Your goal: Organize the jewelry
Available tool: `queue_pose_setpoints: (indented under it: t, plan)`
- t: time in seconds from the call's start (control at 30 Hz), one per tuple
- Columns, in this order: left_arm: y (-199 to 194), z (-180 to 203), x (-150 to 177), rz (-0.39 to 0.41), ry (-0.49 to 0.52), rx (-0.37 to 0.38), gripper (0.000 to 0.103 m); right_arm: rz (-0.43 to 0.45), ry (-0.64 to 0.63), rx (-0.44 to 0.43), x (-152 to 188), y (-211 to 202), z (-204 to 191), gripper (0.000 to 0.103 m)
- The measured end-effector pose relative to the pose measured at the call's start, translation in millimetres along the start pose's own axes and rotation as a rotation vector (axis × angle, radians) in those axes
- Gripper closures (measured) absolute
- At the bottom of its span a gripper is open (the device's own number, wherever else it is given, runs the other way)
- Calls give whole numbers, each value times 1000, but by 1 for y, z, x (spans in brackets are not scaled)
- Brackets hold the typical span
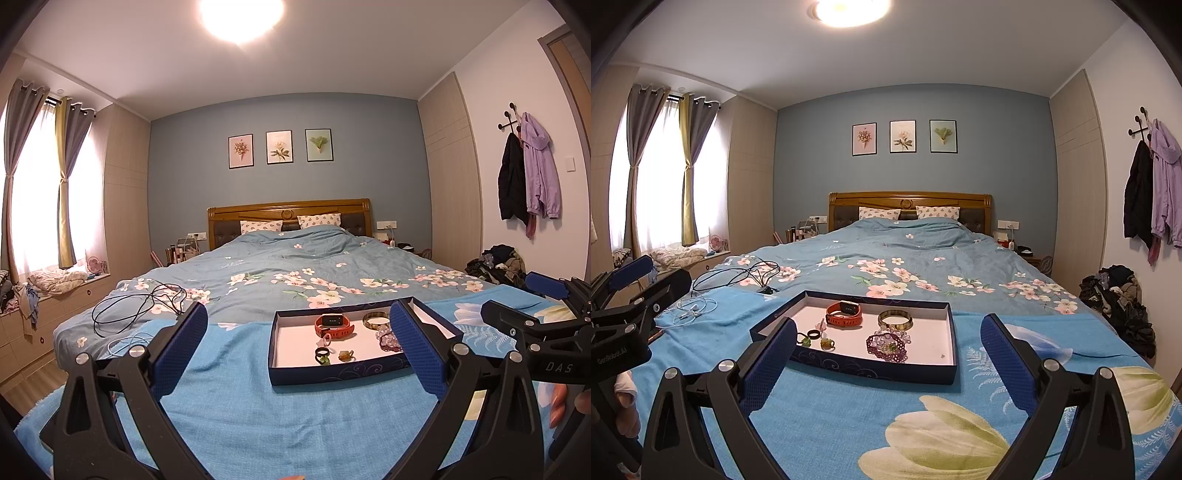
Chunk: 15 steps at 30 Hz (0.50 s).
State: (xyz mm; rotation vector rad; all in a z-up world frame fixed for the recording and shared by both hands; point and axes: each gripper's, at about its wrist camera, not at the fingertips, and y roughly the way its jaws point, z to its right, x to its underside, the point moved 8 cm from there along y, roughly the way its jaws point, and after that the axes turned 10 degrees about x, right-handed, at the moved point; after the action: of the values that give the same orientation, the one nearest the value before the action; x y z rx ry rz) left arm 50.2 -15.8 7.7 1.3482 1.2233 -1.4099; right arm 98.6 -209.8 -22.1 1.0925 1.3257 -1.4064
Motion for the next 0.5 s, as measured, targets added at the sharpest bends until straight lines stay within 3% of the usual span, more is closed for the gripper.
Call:
queue_pose_setpoints:
  t: [0.5]
  plan:
    - [0, 1, 2, -2, -1, 3, 6, 1, -2, 1, 0, 0, 0, 7]
